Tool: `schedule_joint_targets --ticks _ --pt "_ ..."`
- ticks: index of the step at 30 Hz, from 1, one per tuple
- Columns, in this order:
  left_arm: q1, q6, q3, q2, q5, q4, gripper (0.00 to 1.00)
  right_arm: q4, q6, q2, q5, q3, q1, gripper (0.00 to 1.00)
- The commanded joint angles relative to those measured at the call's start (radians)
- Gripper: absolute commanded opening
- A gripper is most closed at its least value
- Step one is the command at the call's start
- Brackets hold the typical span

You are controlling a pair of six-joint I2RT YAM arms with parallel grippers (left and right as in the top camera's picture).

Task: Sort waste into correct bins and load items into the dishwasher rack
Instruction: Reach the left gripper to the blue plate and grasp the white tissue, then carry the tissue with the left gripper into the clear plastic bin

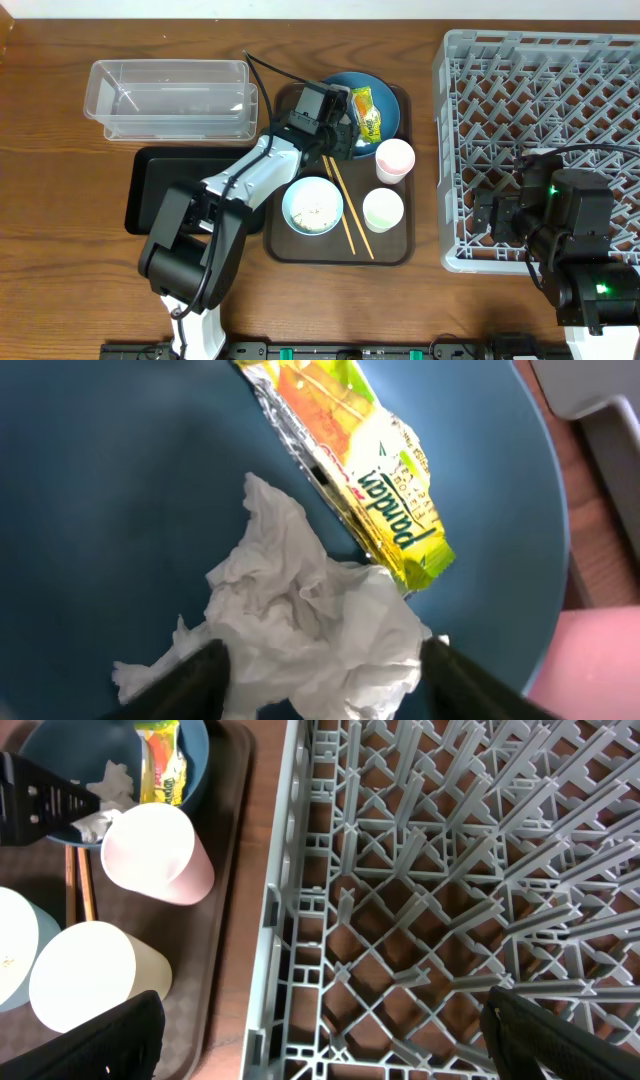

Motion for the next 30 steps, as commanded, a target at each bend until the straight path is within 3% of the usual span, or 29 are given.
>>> schedule_joint_targets --ticks 1,4,13,15,21,30 --pt "0.002 0.009 0.014 0.003 -0.002 -0.002 0.51 -0.003 0.005 -0.005 -0.004 0.022 0.005 0.99" --pt "0.002 0.009 0.014 0.003 -0.002 -0.002 0.37 -0.003 0.005 -0.005 -0.004 0.022 0.005 0.99" --pt "0.003 0.009 0.014 0.003 -0.029 -0.002 0.19 -0.001 0.005 -0.005 -0.004 0.022 0.005 0.99" --pt "0.005 0.009 0.014 0.001 -0.04 -0.001 0.08 -0.001 0.005 -0.005 -0.004 0.022 0.005 0.99" --pt "0.025 0.009 0.014 -0.041 -0.039 0.002 0.06 -0.002 0.005 -0.005 -0.004 0.022 0.005 0.99" --pt "0.145 0.009 0.014 -0.253 -0.04 0.008 0.06 -0.002 0.005 -0.005 -0.003 0.022 0.005 0.99"
